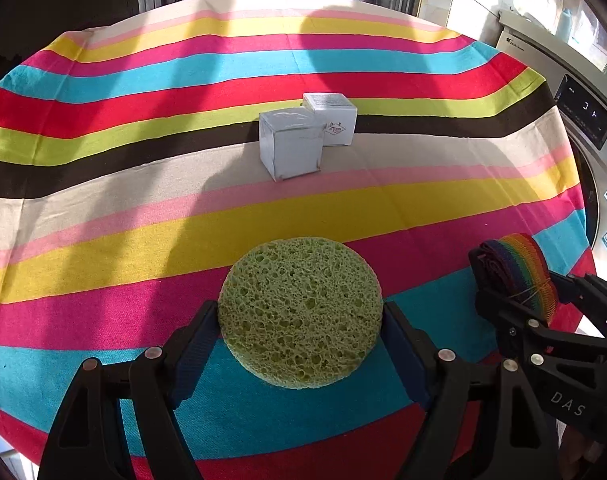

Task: Organize objects
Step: 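Grasp the green round sponge with left tool while right tool grasps the rainbow pouch, then carry the sponge and rainbow pouch into the cardboard box and release both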

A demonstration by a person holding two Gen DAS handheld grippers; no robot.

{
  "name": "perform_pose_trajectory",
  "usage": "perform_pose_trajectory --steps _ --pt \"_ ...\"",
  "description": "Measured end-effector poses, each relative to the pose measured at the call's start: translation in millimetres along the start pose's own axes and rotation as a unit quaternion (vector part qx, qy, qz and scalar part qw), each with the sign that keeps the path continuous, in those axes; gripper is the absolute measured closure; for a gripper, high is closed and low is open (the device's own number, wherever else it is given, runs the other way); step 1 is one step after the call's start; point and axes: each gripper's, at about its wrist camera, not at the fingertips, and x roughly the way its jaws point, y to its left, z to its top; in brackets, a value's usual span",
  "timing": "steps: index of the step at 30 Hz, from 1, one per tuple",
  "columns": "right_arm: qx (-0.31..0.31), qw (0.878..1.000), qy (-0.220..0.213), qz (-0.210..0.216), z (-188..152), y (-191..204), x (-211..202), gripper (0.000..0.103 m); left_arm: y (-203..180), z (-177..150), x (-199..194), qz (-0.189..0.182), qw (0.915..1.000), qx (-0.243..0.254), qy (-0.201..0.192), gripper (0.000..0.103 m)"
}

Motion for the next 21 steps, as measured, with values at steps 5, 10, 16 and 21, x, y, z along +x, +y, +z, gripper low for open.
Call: perform_pose_trajectory --steps 5,10,16,21 --pt "0.016 1.0 -0.003 -0.01 -10 -26 -16 0.037 -28 -3 -6 -0.015 0.9997 0.02 -0.002 0.022" --pt "0.029 0.999 -0.002 -0.024 -18 -51 -26 0.037 -54 -4 -13 -0.032 0.9987 0.039 -0.005 0.022" --pt "0.048 0.998 -0.001 -0.036 -30 -78 -39 0.037 -84 -7 -21 -0.053 0.9966 0.063 -0.006 0.022" --pt "0.067 0.996 0.003 -0.05 -44 -102 -50 0.037 -112 -11 -29 -0.069 0.9933 0.092 -0.009 0.022"
